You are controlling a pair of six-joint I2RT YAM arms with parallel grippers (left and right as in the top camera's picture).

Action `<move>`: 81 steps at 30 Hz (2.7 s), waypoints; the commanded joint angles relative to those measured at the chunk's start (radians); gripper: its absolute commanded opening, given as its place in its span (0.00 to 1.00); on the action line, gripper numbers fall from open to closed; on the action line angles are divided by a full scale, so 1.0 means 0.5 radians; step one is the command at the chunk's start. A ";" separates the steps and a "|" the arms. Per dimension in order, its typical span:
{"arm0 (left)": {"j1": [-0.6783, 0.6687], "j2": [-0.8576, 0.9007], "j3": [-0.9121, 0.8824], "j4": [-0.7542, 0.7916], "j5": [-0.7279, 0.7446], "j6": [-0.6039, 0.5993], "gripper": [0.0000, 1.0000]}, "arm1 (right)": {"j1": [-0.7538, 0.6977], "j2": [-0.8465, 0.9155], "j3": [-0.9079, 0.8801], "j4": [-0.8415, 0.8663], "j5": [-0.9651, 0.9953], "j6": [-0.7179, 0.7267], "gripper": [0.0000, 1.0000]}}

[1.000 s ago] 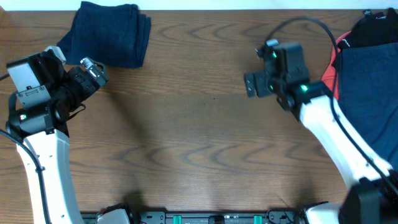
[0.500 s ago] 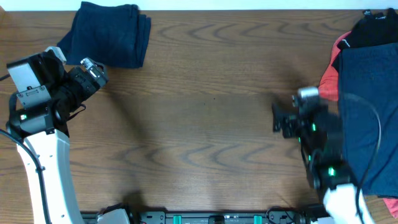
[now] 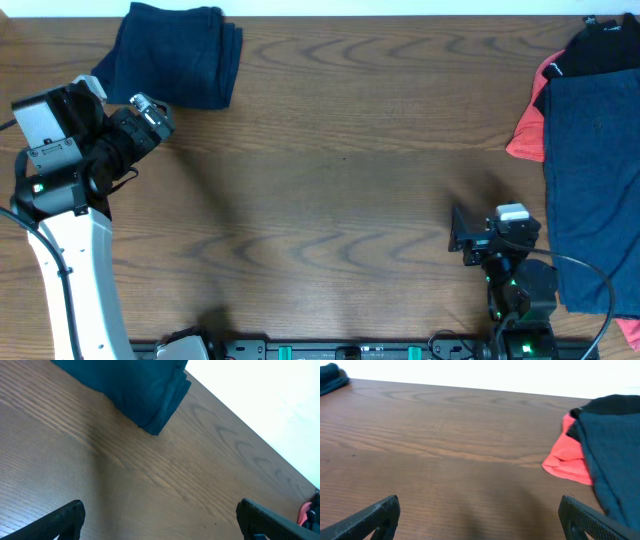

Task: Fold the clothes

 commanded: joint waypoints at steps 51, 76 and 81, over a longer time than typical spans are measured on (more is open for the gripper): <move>-0.004 0.011 -0.008 -0.034 -0.011 0.036 0.98 | -0.043 -0.438 -0.002 -0.066 -0.040 -0.122 0.99; -0.600 -1.158 -1.654 1.289 -0.362 0.641 0.98 | -0.043 -0.438 -0.002 -0.066 -0.040 -0.122 0.99; -0.555 -1.547 -1.952 1.348 -0.385 0.641 0.98 | -0.043 -0.438 -0.002 -0.066 -0.040 -0.122 0.99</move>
